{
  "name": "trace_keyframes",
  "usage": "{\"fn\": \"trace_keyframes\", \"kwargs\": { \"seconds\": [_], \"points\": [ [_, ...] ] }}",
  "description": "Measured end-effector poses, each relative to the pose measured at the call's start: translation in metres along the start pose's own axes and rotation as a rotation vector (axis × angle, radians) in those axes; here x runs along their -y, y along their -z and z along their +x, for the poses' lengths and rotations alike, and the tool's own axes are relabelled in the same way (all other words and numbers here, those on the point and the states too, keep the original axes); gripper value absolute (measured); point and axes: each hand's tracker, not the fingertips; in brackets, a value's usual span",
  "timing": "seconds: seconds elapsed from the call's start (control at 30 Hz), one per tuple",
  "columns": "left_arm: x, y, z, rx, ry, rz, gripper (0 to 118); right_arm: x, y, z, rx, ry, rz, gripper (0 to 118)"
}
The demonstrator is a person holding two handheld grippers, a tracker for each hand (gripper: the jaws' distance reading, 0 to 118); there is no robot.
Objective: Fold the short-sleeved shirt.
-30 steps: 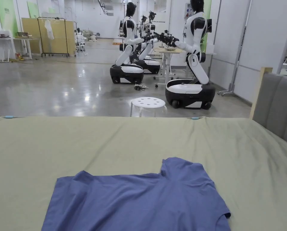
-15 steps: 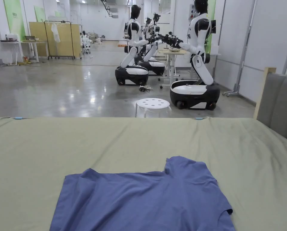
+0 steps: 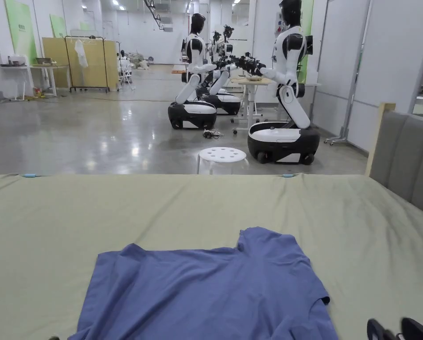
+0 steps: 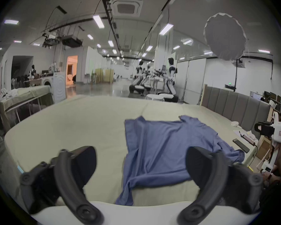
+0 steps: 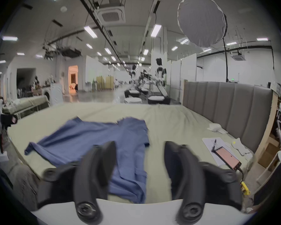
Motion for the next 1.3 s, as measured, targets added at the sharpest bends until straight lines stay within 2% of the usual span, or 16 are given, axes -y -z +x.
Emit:
{"fn": "trace_keyframes", "kwargs": {
  "seconds": [0.03, 0.07, 0.1, 0.13, 0.3, 0.47, 0.53, 0.57, 0.67, 0.73, 0.77, 0.8, 1.07, 1.13, 1.27, 1.3],
  "points": [
    [-0.003, -0.004, 0.004, 0.004, 0.020, 0.013, 86, -0.004, -0.003, -0.005, 0.018, -0.016, 0.022, 24],
    [-0.005, -0.006, 0.006, -0.001, 0.022, 0.013, 52, -0.006, -0.004, -0.008, 0.038, -0.027, 0.035, 4],
    [-0.006, -0.007, 0.007, 0.002, 0.021, 0.010, 11, -0.008, -0.006, -0.009, 0.024, -0.025, 0.045, 4],
    [-0.005, -0.008, 0.005, 0.000, 0.005, 0.020, 0, -0.011, -0.009, -0.010, -0.014, -0.014, 0.049, 3],
    [0.003, -0.019, 0.002, 0.001, 0.070, -0.024, 0, -0.013, -0.018, -0.016, -0.039, -0.009, 0.055, 3],
    [0.032, -0.007, -0.017, 0.013, 0.044, -0.220, 0, -0.007, -0.020, -0.021, -0.061, -0.023, 0.015, 3],
    [0.049, 0.001, -0.024, -0.023, 0.116, -0.297, 10, -0.002, -0.019, -0.021, -0.074, -0.019, -0.004, 3],
    [0.056, 0.004, -0.027, -0.023, 0.140, -0.309, 16, 0.000, -0.018, -0.021, -0.082, -0.012, -0.015, 3],
    [0.071, 0.016, -0.035, 0.019, 0.155, -0.395, 57, 0.004, -0.015, -0.026, -0.098, 0.000, -0.042, 3],
    [0.077, 0.025, -0.037, 0.014, 0.147, -0.404, 102, 0.006, -0.013, -0.027, -0.111, 0.000, -0.064, 3],
    [0.079, 0.029, -0.037, 0.012, 0.159, -0.408, 113, 0.007, -0.013, -0.029, -0.110, -0.001, -0.065, 3],
    [0.080, 0.034, -0.038, 0.000, 0.188, -0.406, 116, 0.007, -0.013, -0.029, -0.112, -0.002, -0.069, 3],
    [0.087, 0.083, -0.040, 0.020, 0.129, -0.468, 116, 0.006, -0.006, -0.025, -0.121, 0.040, -0.097, 4],
    [0.091, 0.091, -0.038, 0.000, 0.127, -0.490, 109, 0.006, -0.007, -0.023, -0.114, 0.044, -0.098, 4],
    [0.092, 0.084, -0.038, 0.012, 0.047, -0.454, 61, 0.005, -0.009, -0.018, -0.100, 0.036, -0.104, 4],
    [0.090, 0.083, -0.038, 0.021, 0.024, -0.452, 33, 0.006, -0.009, -0.017, -0.096, 0.041, -0.106, 4]
  ]
}}
